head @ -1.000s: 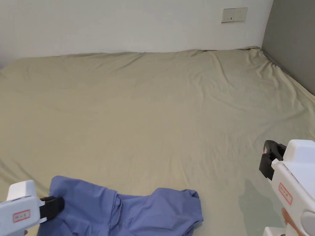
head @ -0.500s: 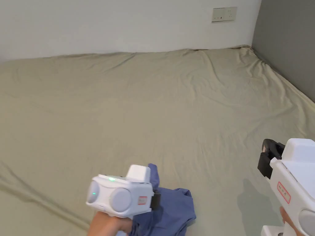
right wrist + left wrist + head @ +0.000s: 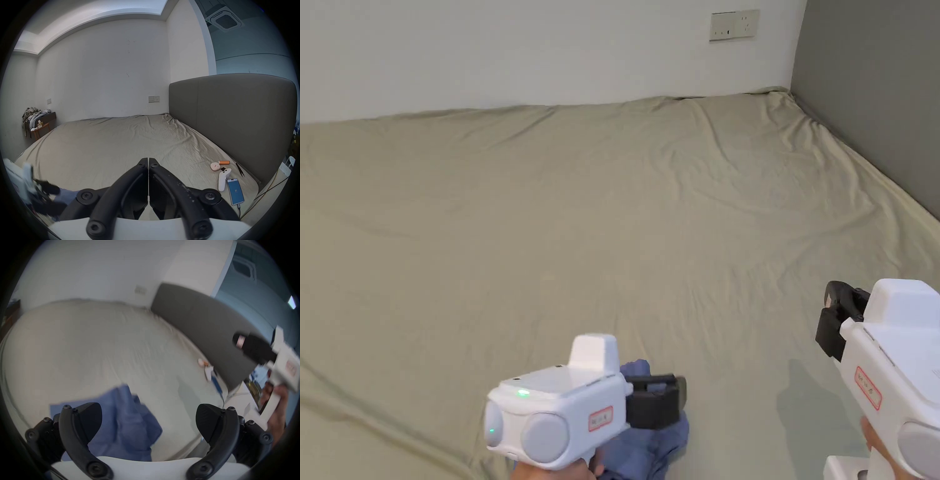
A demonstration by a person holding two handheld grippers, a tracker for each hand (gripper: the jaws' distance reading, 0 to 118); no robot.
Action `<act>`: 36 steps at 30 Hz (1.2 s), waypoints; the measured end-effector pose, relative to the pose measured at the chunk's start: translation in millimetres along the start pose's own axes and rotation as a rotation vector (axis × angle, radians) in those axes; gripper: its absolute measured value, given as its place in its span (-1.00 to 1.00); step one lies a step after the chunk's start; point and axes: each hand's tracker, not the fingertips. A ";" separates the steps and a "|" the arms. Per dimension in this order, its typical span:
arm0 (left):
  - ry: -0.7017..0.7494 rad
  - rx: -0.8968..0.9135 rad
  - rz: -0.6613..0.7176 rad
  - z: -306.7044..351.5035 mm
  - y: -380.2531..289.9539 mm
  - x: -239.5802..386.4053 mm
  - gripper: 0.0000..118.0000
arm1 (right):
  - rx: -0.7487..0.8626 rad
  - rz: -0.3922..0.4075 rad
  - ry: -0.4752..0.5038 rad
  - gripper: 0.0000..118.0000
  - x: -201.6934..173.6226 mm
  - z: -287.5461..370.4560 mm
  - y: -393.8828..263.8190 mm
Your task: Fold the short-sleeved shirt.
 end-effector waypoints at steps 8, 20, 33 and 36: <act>0.273 0.223 -0.082 54.1 14.2 -24.6 -1.00 | 0.019 -0.005 0.013 -0.95 -9.0 1.1 2.5; 0.222 -0.027 -0.045 -24.6 -74.7 -32.9 -1.00 | 0.003 0.002 0.026 -0.95 -9.4 0.9 -3.8; 0.213 -0.140 -0.084 -98.1 -107.1 11.3 -1.00 | -0.017 -0.029 -0.016 -0.95 4.2 2.3 -8.1; 0.196 -0.163 -0.074 -94.1 -100.1 5.2 -1.00 | -0.015 -0.025 -0.008 -0.95 -0.2 3.3 -7.5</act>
